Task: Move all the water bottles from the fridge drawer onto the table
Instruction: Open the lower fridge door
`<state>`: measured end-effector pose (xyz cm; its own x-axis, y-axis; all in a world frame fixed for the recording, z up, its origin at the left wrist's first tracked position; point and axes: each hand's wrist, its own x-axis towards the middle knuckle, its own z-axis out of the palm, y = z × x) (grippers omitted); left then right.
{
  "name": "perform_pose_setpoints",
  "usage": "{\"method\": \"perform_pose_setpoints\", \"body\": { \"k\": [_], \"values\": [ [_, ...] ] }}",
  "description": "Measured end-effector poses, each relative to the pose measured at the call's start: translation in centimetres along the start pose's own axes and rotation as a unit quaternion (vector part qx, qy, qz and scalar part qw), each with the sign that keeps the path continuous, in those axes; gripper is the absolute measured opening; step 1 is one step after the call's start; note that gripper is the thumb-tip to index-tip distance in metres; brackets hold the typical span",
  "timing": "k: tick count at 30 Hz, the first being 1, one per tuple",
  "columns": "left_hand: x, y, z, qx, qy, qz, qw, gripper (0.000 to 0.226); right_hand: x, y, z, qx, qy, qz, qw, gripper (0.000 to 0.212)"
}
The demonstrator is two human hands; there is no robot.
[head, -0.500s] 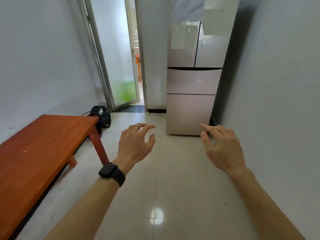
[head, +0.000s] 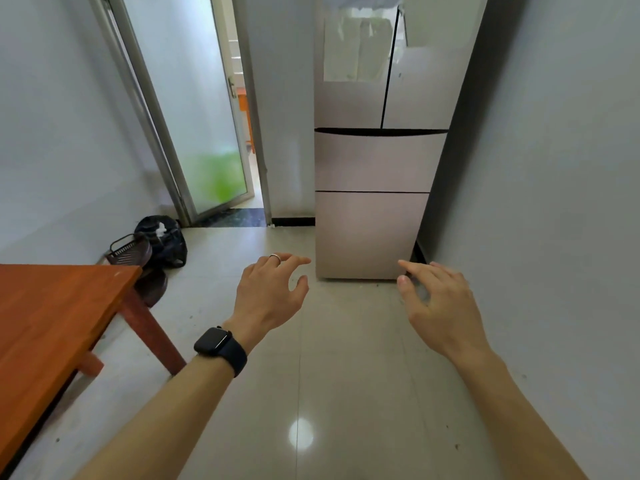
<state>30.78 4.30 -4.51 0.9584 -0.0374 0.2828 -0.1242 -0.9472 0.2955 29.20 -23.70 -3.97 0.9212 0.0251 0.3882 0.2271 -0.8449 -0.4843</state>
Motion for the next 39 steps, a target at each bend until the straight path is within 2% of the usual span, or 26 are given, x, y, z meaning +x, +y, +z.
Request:
{"method": "perform_pose_setpoints", "body": {
  "k": [5, 8, 21, 29, 32, 36, 39],
  "values": [
    [11.5, -1.1, 4.7, 0.005, -0.014, 0.000, 1.000, 0.039, 10.9, 3.8, 5.0, 0.007, -0.038, -0.004, 0.999, 0.045],
    [19.0, -1.6, 6.5, -0.004, -0.011, -0.015, 1.000, 0.039, 18.5, 6.2, 7.2, -0.001, -0.057, -0.013, 0.998, 0.041],
    [47.8, -6.1, 12.8, 0.019, 0.000, -0.023, 1.000, 0.039, 48.8, 11.2, 16.2, -0.020, -0.071, -0.028, 0.997, 0.045],
    [66.0, -13.8, 18.3, -0.086, -0.035, -0.052, 0.994, 0.040, 67.3, 11.3, 25.5, -0.025, -0.048, -0.017, 0.998, 0.054],
    [72.9, -16.1, 19.6, -0.162, -0.067, -0.081, 0.981, 0.051, 74.3, 10.7, 28.3, -0.039, -0.027, -0.001, 0.999, 0.058],
    [80.5, -17.9, 21.7, -0.205, -0.098, -0.114, 0.967, 0.072, 82.4, 9.7, 31.6, -0.096, 0.054, 0.000, 0.994, 0.071],
    [84.8, -18.1, 23.7, -0.280, -0.107, -0.149, 0.942, 0.084, 87.0, 9.9, 34.0, -0.129, 0.072, 0.003, 0.989, 0.077]
  ]
}}
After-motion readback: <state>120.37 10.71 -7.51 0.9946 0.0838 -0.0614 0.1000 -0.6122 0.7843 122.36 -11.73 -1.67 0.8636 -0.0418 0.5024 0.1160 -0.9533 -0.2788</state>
